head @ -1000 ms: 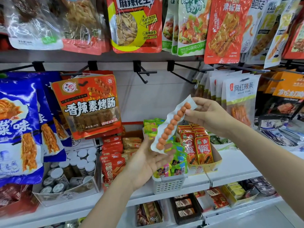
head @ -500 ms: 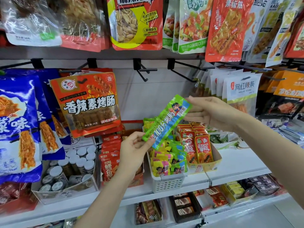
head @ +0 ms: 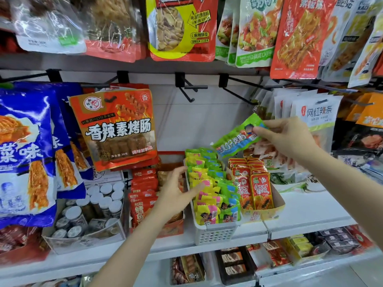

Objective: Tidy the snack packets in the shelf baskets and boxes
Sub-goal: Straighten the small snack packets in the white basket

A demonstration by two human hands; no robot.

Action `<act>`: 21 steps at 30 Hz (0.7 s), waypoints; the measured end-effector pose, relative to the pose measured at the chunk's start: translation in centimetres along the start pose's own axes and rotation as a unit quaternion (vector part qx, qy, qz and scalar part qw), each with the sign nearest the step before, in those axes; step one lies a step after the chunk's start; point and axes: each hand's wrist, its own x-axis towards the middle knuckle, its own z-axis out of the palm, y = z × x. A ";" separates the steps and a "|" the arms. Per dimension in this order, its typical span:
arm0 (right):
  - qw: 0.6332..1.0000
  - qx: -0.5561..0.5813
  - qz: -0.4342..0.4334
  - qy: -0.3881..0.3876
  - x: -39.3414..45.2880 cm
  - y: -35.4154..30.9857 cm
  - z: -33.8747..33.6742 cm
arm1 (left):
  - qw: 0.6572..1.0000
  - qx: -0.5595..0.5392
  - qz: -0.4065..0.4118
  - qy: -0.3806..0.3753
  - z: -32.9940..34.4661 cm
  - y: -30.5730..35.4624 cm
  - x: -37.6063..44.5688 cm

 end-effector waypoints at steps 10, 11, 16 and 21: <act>1.000 -0.004 0.002 0.008 -0.5 1.5 1.6 | 0.948 0.263 0.104 -0.144 3.1 -1.1 1.0; 1.000 -0.006 -0.003 0.003 -0.7 1.3 1.7 | 0.938 0.298 0.108 -0.141 3.2 -1.1 1.2; 1.000 0.001 -0.020 -0.006 -0.7 1.3 1.9 | 0.911 0.364 0.167 -0.098 2.7 -1.5 1.2; 0.998 0.001 -0.023 -0.054 -0.6 1.3 3.5 | 0.947 0.264 0.124 -0.137 1.3 -2.5 -0.6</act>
